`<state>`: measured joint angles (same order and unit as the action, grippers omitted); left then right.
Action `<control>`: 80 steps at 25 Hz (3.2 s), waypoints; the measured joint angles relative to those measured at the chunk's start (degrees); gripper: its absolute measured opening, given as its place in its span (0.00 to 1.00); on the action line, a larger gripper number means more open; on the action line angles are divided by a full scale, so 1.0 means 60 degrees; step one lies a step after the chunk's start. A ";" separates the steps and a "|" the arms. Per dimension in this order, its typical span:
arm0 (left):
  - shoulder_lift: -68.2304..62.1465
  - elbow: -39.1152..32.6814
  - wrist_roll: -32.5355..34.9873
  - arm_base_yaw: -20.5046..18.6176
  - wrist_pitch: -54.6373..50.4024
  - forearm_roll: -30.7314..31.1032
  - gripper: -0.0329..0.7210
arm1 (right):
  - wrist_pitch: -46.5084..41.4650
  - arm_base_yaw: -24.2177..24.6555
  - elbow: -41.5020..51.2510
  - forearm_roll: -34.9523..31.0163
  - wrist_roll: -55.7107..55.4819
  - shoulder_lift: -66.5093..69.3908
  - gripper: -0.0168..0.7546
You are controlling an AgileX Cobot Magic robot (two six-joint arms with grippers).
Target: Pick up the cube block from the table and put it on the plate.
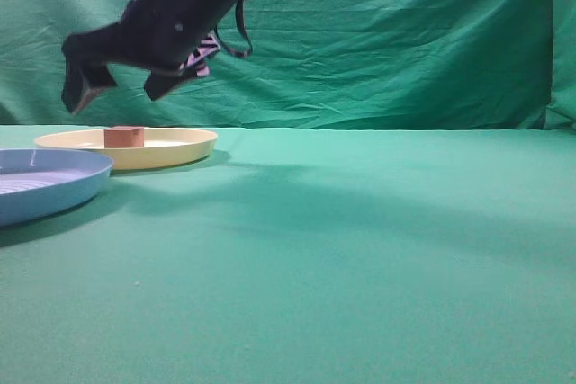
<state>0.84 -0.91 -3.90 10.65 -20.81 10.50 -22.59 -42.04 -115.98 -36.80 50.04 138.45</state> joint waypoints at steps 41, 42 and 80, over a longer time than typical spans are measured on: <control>0.0000 0.0000 0.0000 0.0000 0.0000 0.0000 0.04 | -0.6287 0.2365 0.8983 0.2754 -0.5168 -1.4526 0.02; 0.0000 0.0000 0.0000 0.0000 0.0000 0.0000 0.04 | -0.6310 0.2365 0.9117 0.2951 -0.5229 -1.4799 0.02; 0.0000 0.0000 0.0000 0.0000 0.0000 0.0000 0.04 | 0.0203 0.6252 1.9582 0.5983 -0.7777 -2.3171 0.02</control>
<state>0.84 -0.91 -3.90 10.65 -20.81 10.50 -21.37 -4.53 1.51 -0.90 3.38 -0.57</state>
